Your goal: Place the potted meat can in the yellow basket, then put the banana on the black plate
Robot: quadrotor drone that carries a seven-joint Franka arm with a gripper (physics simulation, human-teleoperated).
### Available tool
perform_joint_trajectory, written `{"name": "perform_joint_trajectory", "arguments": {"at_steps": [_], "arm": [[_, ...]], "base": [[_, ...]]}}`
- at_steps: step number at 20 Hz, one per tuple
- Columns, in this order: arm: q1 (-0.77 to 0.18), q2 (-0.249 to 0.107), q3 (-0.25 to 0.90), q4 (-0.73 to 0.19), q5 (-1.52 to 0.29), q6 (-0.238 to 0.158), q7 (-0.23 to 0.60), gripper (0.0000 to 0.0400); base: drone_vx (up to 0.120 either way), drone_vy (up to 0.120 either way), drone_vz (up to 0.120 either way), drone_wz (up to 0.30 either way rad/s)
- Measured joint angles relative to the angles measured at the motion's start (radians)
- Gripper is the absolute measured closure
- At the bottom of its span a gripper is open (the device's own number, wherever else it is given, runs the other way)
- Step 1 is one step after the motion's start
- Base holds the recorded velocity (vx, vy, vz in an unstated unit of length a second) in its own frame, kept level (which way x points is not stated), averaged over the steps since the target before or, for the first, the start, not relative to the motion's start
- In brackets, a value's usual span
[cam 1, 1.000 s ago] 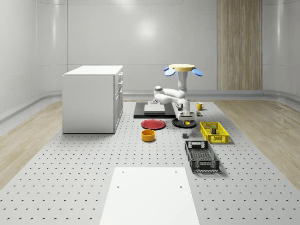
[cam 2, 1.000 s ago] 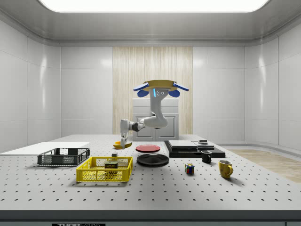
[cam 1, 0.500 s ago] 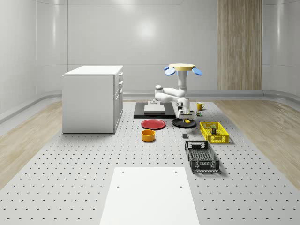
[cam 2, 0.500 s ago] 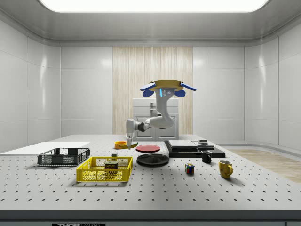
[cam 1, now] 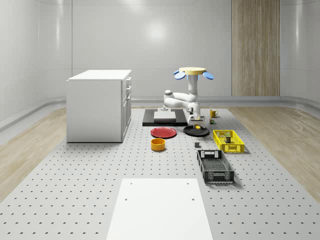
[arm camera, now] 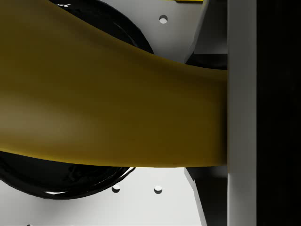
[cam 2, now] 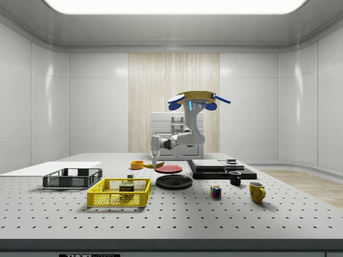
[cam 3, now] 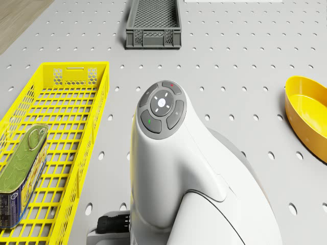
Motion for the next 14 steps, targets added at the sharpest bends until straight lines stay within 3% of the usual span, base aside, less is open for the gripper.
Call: {"name": "perform_joint_trajectory", "arguments": {"at_steps": [11,14], "arm": [[0.001,0.006,-0.001,0.000,-0.002,-0.006,-0.001,0.0199],[0.001,0.007,-0.001,0.000,-0.003,-0.007,-0.001,0.0199]], "base": [[-0.120,0.000,0.000,0.000],[-0.120,0.000,-0.107,0.000]]}}
